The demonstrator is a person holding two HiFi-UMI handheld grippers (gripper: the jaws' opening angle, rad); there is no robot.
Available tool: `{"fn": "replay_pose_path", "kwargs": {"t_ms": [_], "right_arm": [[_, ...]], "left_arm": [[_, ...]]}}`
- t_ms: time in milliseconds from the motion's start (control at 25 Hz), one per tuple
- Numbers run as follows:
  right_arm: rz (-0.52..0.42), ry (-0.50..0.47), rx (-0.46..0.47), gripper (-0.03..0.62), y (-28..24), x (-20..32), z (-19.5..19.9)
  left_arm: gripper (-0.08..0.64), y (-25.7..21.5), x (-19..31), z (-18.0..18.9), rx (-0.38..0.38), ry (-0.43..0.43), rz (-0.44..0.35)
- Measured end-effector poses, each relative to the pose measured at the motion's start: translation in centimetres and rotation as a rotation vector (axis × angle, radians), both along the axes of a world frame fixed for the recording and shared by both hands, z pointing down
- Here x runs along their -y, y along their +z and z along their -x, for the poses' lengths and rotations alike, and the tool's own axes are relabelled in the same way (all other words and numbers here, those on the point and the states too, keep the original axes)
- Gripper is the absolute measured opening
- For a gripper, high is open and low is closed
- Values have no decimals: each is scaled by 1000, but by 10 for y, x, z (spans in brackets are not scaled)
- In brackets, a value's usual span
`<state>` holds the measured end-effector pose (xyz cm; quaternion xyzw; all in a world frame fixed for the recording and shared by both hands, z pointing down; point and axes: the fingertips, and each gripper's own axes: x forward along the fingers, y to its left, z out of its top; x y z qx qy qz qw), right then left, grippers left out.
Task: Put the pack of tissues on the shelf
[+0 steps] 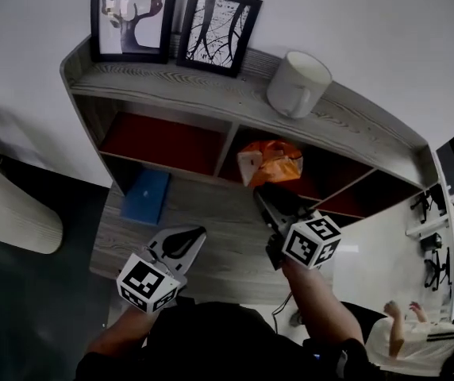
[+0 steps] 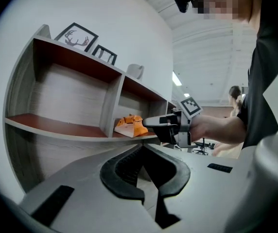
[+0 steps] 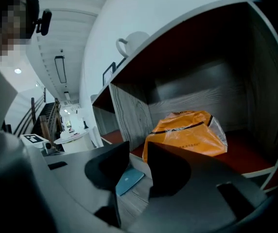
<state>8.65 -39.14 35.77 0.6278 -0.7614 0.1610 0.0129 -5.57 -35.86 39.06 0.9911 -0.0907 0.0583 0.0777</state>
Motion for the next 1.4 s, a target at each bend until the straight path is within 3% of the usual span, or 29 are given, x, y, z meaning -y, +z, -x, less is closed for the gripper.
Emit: {"fn": "replay_pose_path", "kwargs": {"t_ms": [360, 720, 960, 1400], "right_arm": [[-128, -127, -1, 67, -36, -91, 6], [-198, -103, -2, 32, -49, -171, -29], [-202, -75, 67, 23, -38, -195, -41], [-184, -87, 70, 18, -25, -202, -40]], "left_arm": [[14, -15, -37, -28, 7, -22, -13], [14, -30, -70, -52, 14, -34, -39], [14, -34, -77, -54, 23, -64, -48], [14, -34, -88, -61, 20, -54, -55]]}}
